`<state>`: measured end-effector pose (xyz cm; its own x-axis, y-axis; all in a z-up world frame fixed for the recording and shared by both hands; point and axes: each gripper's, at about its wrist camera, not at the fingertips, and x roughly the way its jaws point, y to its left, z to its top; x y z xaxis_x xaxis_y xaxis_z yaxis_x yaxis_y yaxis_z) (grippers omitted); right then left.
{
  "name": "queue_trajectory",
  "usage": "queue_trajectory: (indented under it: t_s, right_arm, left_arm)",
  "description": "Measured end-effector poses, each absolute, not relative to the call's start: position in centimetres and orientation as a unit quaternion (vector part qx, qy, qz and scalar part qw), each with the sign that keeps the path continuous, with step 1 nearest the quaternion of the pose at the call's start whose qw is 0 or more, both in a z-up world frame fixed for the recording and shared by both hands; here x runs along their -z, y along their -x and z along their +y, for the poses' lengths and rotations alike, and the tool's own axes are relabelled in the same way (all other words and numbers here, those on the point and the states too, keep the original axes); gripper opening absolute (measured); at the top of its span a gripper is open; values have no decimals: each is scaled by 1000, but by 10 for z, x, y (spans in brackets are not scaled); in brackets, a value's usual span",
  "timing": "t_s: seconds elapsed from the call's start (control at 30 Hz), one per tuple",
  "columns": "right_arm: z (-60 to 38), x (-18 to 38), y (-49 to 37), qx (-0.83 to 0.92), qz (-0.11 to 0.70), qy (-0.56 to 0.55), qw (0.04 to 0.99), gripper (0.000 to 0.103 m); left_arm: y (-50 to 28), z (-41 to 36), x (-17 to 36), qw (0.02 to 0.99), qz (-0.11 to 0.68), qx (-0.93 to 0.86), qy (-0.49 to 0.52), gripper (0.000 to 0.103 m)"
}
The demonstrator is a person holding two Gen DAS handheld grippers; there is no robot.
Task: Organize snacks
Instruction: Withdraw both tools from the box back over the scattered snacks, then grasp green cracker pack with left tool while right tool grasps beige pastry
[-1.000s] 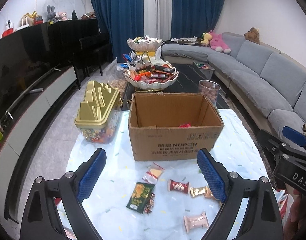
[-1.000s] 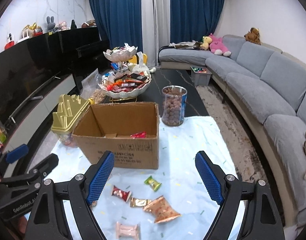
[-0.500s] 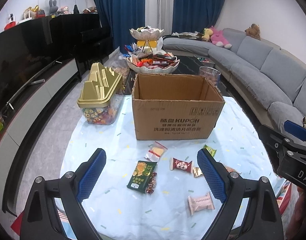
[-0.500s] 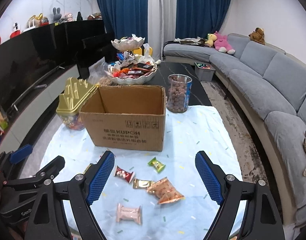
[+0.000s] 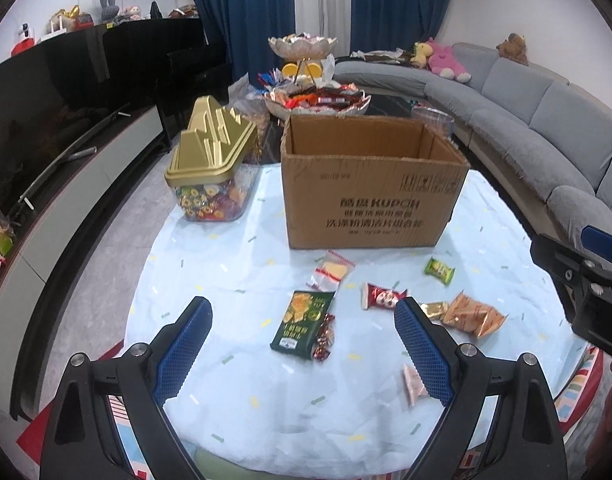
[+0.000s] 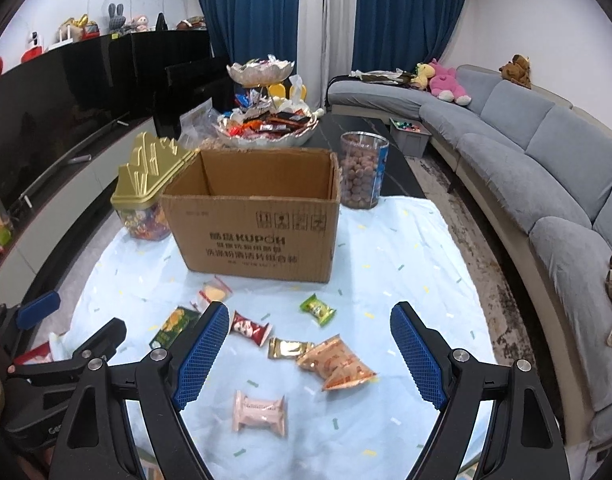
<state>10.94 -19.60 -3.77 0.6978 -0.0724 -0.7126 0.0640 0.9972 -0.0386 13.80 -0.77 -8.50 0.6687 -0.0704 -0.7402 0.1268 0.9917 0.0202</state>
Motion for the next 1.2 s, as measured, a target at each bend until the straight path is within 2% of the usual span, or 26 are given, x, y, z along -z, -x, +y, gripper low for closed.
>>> queue_trajectory:
  t_s: [1.03, 1.2]
  right_arm:
    - [-171, 125, -106, 18, 461, 28, 887, 84]
    - [-169, 140, -109, 17, 482, 31, 876, 84]
  left_arm:
    - [-149, -2, 167, 902, 419, 86, -63, 92]
    - [-154, -3, 181, 894, 433, 87, -72, 88]
